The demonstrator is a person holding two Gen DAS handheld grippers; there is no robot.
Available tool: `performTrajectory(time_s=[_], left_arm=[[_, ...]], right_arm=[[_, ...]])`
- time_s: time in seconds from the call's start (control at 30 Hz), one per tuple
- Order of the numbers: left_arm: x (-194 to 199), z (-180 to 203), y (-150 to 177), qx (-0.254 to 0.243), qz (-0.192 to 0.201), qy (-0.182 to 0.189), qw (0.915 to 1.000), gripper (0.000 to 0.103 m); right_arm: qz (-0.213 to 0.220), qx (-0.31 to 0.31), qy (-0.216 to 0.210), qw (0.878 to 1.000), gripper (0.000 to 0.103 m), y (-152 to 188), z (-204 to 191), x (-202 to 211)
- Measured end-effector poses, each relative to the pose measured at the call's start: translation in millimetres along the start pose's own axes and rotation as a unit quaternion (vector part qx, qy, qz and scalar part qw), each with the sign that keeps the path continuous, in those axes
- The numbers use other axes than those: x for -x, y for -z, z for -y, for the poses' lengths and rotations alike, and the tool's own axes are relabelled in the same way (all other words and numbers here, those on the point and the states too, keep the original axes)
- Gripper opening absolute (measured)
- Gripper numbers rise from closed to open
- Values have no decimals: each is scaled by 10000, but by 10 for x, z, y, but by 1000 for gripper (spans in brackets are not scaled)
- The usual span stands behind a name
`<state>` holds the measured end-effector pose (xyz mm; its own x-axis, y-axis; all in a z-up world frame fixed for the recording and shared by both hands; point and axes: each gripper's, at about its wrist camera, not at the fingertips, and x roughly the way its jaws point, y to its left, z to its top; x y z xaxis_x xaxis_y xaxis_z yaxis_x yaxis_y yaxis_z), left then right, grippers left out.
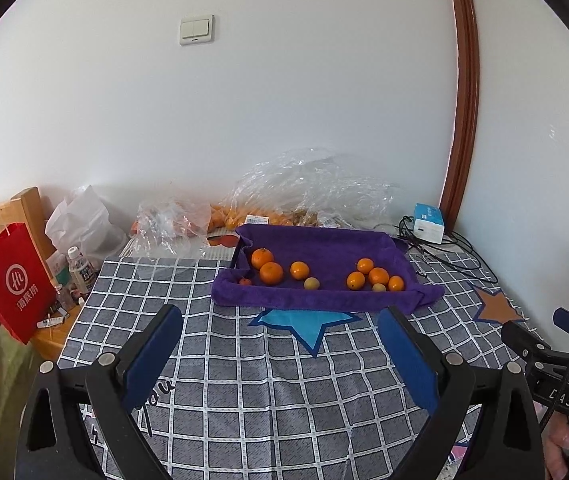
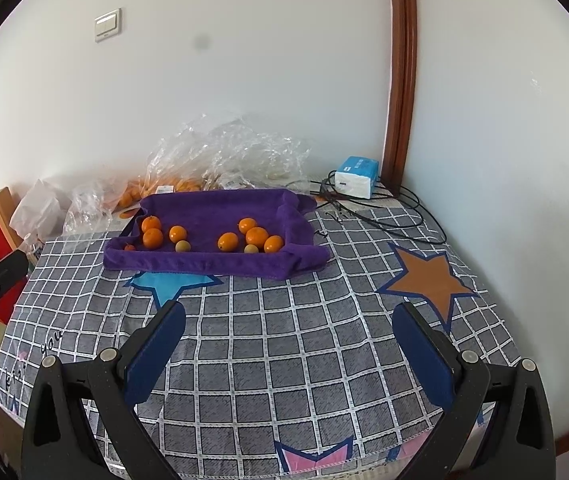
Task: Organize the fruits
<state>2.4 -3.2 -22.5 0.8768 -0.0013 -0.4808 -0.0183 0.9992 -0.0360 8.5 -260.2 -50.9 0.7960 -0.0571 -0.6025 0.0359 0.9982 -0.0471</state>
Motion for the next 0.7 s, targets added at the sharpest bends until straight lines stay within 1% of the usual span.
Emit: performTrajectory(time_s=[0.7], left_arm=[[41, -43, -9, 51, 21, -9, 10000, 100]], right_arm=[[27, 49, -7, 10000, 102, 8, -22, 30]])
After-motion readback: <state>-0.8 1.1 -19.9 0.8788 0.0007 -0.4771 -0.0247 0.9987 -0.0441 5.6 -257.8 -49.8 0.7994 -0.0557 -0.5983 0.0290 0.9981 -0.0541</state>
